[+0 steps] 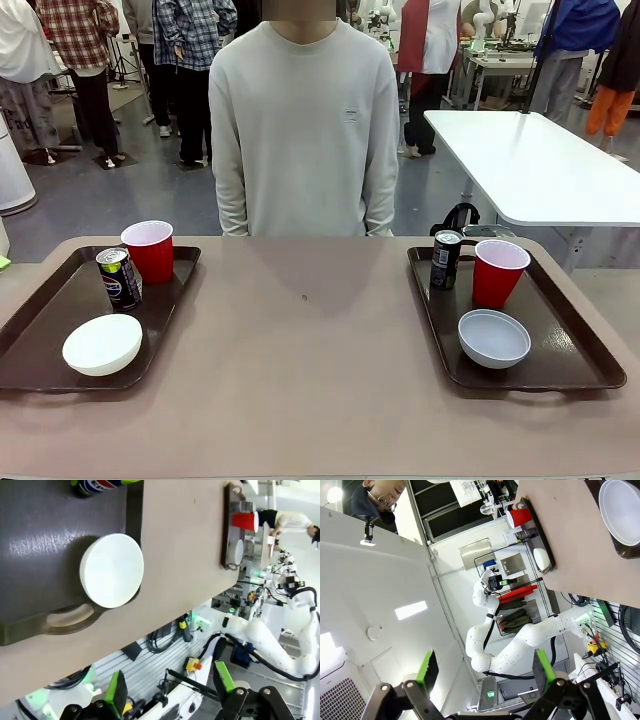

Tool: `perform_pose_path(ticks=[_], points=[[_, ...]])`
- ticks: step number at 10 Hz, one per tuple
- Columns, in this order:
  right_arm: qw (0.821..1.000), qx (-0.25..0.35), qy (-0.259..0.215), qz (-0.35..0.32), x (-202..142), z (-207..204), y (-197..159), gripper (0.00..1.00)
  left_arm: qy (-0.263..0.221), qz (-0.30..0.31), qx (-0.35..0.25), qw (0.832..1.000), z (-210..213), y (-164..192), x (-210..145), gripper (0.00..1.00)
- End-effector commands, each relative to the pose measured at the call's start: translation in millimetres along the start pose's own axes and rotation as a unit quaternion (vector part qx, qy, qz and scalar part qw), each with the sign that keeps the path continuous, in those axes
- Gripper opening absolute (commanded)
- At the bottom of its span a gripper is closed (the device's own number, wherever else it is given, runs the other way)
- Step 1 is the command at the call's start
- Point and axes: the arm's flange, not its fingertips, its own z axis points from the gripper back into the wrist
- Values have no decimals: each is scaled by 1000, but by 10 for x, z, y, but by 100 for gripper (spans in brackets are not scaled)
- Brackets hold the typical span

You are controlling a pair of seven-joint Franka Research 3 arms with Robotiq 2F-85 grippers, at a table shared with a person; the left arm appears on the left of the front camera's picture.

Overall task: Prepare tableware on both trays.
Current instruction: Pick up a Picnic Bowl from the table and place it on a Handle tray.

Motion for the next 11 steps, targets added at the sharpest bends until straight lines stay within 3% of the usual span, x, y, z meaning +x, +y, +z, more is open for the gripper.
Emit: perform_pose_path(ticks=[1, 11], points=[[1000, 10, 4, 6, -10, -33, 8, 100, -2, -9, -15, 1000, -39, -46, -66, 91], [1000, 10, 4, 6, -10, -33, 8, 100, -2, -9, -15, 1000, -39, -46, -66, 91]])
